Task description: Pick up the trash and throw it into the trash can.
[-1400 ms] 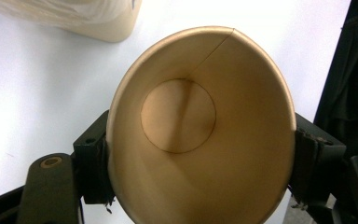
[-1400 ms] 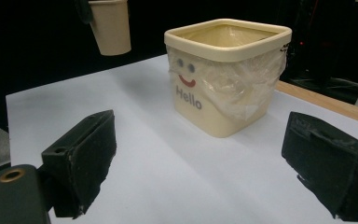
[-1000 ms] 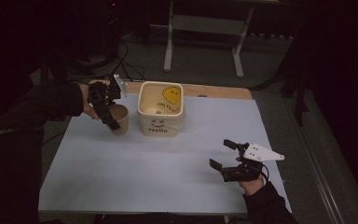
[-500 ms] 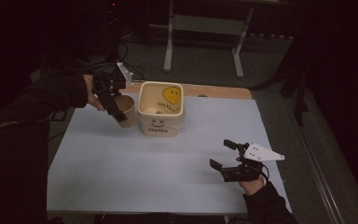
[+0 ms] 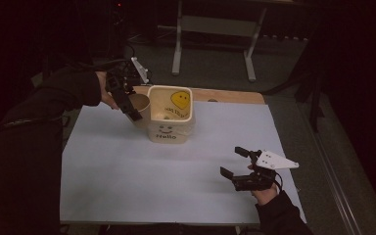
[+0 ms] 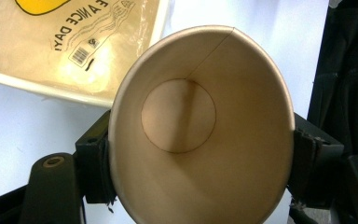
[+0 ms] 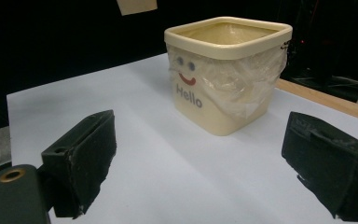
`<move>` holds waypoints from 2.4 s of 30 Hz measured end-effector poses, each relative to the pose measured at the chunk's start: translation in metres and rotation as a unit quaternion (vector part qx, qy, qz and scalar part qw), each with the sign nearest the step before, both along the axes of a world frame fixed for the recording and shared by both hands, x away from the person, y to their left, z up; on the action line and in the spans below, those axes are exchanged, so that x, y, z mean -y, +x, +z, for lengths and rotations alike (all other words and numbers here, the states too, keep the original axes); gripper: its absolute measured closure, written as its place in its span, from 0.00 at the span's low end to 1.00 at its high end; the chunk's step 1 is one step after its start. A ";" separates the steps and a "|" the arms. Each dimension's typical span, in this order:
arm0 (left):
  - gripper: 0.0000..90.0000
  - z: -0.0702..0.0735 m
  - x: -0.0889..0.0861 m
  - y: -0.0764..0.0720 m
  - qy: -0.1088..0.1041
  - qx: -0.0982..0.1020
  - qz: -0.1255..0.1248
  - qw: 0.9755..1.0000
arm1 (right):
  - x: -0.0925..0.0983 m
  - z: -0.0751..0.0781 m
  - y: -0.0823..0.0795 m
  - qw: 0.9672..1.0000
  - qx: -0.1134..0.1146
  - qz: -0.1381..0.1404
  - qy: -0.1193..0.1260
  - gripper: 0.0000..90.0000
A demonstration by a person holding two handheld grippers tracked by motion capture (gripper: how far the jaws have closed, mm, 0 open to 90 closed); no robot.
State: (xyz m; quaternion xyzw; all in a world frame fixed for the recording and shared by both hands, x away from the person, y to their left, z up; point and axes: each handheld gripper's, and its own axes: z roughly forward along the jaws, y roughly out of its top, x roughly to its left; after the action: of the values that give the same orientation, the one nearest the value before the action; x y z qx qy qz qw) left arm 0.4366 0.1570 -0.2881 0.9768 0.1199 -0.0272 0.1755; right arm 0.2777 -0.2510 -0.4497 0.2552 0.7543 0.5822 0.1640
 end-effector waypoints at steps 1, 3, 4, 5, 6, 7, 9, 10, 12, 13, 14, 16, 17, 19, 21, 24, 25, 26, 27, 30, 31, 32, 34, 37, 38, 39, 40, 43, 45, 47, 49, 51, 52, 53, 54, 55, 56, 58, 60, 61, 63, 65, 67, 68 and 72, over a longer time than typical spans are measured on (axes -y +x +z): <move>0.30 0.001 0.001 0.001 -0.001 0.001 0.001 1.000 | 0.000 0.000 0.000 1.000 0.000 0.000 0.000 0.11; 0.30 0.003 0.003 0.003 0.000 0.002 -0.001 1.000 | 0.000 0.000 0.000 1.000 -0.001 0.000 0.000 0.11; 0.30 0.004 0.004 0.003 0.002 0.001 -0.002 1.000 | 0.000 0.000 0.000 1.000 -0.001 -0.001 0.000 0.11; 0.30 0.004 0.005 0.004 0.001 0.002 -0.004 1.000 | 0.000 0.000 0.000 1.000 -0.001 0.000 0.000 0.11; 0.30 0.005 0.006 0.005 0.003 0.004 -0.007 1.000 | 0.000 0.000 0.000 1.000 -0.001 -0.001 0.000 0.11; 0.30 0.006 0.007 0.006 0.003 0.003 -0.007 1.000 | 0.000 0.000 0.000 1.000 -0.001 -0.001 0.000 0.11; 0.30 0.007 0.009 0.008 0.001 0.005 -0.009 1.000 | 0.001 0.000 0.000 1.000 -0.001 -0.001 0.001 0.11; 0.30 0.007 0.010 0.009 0.000 0.003 -0.010 1.000 | 0.001 0.000 0.000 1.000 -0.001 -0.001 0.001 0.11; 0.30 0.007 0.012 0.011 0.006 0.005 -0.016 1.000 | 0.001 0.000 0.000 1.000 -0.002 -0.001 0.001 0.11; 0.30 0.006 0.014 0.012 0.005 0.003 -0.016 1.000 | 0.001 0.000 0.000 1.000 -0.001 0.000 0.001 0.11; 0.30 0.006 0.015 0.013 0.005 0.004 -0.017 1.000 | 0.001 0.000 0.000 1.000 -0.002 0.000 0.001 0.11; 0.30 0.006 0.017 0.015 0.002 0.001 -0.019 1.000 | 0.001 0.000 0.000 1.000 -0.002 0.000 0.002 0.11; 0.31 0.006 0.019 0.016 0.002 0.001 -0.020 1.000 | 0.001 0.000 0.000 1.000 -0.002 -0.001 0.002 0.11; 0.31 0.007 0.021 0.018 0.006 0.000 -0.024 1.000 | 0.001 0.000 0.000 1.000 -0.003 0.000 0.002 0.11; 0.31 0.008 0.023 0.021 0.012 0.001 -0.034 0.999 | 0.001 -0.001 0.000 1.000 -0.003 0.001 0.001 0.11; 0.31 0.010 0.028 0.024 0.011 0.006 -0.043 0.999 | 0.001 -0.001 0.000 1.000 -0.004 0.002 0.002 0.11; 0.31 0.010 0.029 0.025 0.009 0.005 -0.044 0.999 | 0.001 -0.001 0.000 1.000 -0.004 0.002 0.002 0.11; 0.31 0.010 0.030 0.026 0.008 0.004 -0.046 0.999 | 0.001 -0.001 0.000 1.000 -0.004 0.002 0.003 0.11; 0.32 0.010 0.031 0.028 0.009 0.003 -0.046 0.999 | 0.001 -0.001 0.000 1.000 -0.004 0.002 0.003 0.11; 0.32 0.010 0.033 0.032 0.012 0.000 -0.045 0.999 | 0.001 -0.001 0.000 1.000 -0.005 0.003 0.003 0.11; 0.32 0.010 0.034 0.034 0.012 0.002 -0.046 0.999 | 0.001 -0.001 0.000 1.000 -0.004 0.004 0.003 0.11; 0.32 0.011 0.034 0.035 0.010 0.003 -0.047 0.999 | 0.001 -0.001 0.000 1.000 -0.004 0.004 0.004 0.11; 0.33 0.012 0.036 0.037 0.010 0.004 -0.048 0.999 | 0.002 -0.001 0.000 1.000 -0.005 0.004 0.005 0.11; 0.33 0.015 0.038 0.041 0.009 0.007 -0.050 0.999 | 0.002 -0.001 0.000 1.000 -0.006 0.004 0.007 0.11; 0.33 0.016 0.039 0.042 0.009 0.007 -0.050 0.999 | 0.002 -0.001 0.000 1.000 -0.006 0.004 0.006 0.11; 0.33 0.017 0.040 0.043 0.010 0.007 -0.051 0.999 | 0.002 -0.001 0.000 1.000 -0.006 0.004 0.006 0.11; 0.33 0.018 0.041 0.044 0.009 0.009 -0.049 0.999 | 0.002 -0.001 0.000 1.000 -0.006 0.005 0.006 0.11; 0.33 0.021 0.045 0.046 0.006 0.009 -0.052 0.999 | 0.003 -0.001 0.000 1.000 -0.005 0.005 0.007 0.11; 0.34 0.021 0.049 0.047 0.008 0.011 -0.055 0.998 | 0.003 -0.001 0.000 1.000 -0.006 0.005 0.007 0.11; 0.34 0.022 0.052 0.049 0.010 0.009 -0.059 0.998 | 0.003 -0.001 0.000 1.000 -0.006 0.005 0.007 0.11; 0.34 0.023 0.056 0.052 0.010 0.010 -0.062 0.998 | 0.004 -0.001 -0.001 1.000 -0.005 0.005 0.007 0.11; 0.34 0.023 0.059 0.053 0.008 0.010 -0.061 0.998 | 0.004 -0.001 -0.001 1.000 -0.005 0.004 0.009 0.11; 0.34 0.024 0.060 0.055 0.011 0.011 -0.064 0.998 | 0.005 -0.001 -0.001 1.000 -0.005 0.005 0.010 0.11; 0.34 0.024 0.061 0.055 0.009 0.013 -0.065 0.998 | 0.005 0.000 -0.001 1.000 -0.004 0.004 0.010 0.11; 0.34 0.025 0.062 0.056 0.009 0.013 -0.067 0.998 | 0.005 0.000 -0.001 1.000 -0.005 0.004 0.011 0.11; 0.34 0.026 0.064 0.057 0.007 0.012 -0.068 0.998 | 0.006 0.000 -0.001 1.000 -0.005 0.003 0.011 0.11; 0.34 0.026 0.065 0.058 0.007 0.014 -0.070 0.997 | 0.006 0.000 -0.002 1.000 -0.005 0.003 0.011 0.11; 0.35 0.026 0.067 0.060 0.008 0.012 -0.072 0.997 | 0.007 -0.001 -0.002 1.000 -0.006 0.003 0.011 0.11; 0.35 0.025 0.069 0.062 0.009 0.014 -0.072 0.997 | 0.007 0.000 -0.002 1.000 -0.006 0.003 0.012 0.11; 0.35 0.024 0.070 0.063 0.010 0.014 -0.071 0.997 | 0.007 0.000 -0.003 1.000 -0.006 0.003 0.013 0.11; 0.35 0.023 0.071 0.066 0.010 0.016 -0.074 0.997 | 0.007 0.000 -0.003 1.000 -0.006 0.003 0.013 0.11; 0.35 0.022 0.072 0.068 0.014 0.017 -0.076 0.997 | 0.008 0.000 -0.003 1.000 -0.005 0.002 0.014 0.11; 0.35 0.021 0.072 0.071 0.013 0.019 -0.072 0.997 | 0.008 0.000 -0.003 1.000 -0.005 0.002 0.014 0.11; 0.35 0.021 0.071 0.073 0.013 0.020 -0.071 0.997 | 0.008 0.000 -0.003 1.000 -0.005 0.002 0.015 0.11; 0.35 0.019 0.071 0.078 0.015 0.027 -0.067 0.997 | 0.008 0.000 -0.003 1.000 -0.006 0.002 0.013 0.11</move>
State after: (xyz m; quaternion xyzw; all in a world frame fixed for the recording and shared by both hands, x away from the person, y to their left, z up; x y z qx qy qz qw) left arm 0.5144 0.0858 -0.2690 0.9856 0.0503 -0.0110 0.1614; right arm 0.2743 -0.2587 -0.4501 0.2594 0.7480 0.5910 0.1545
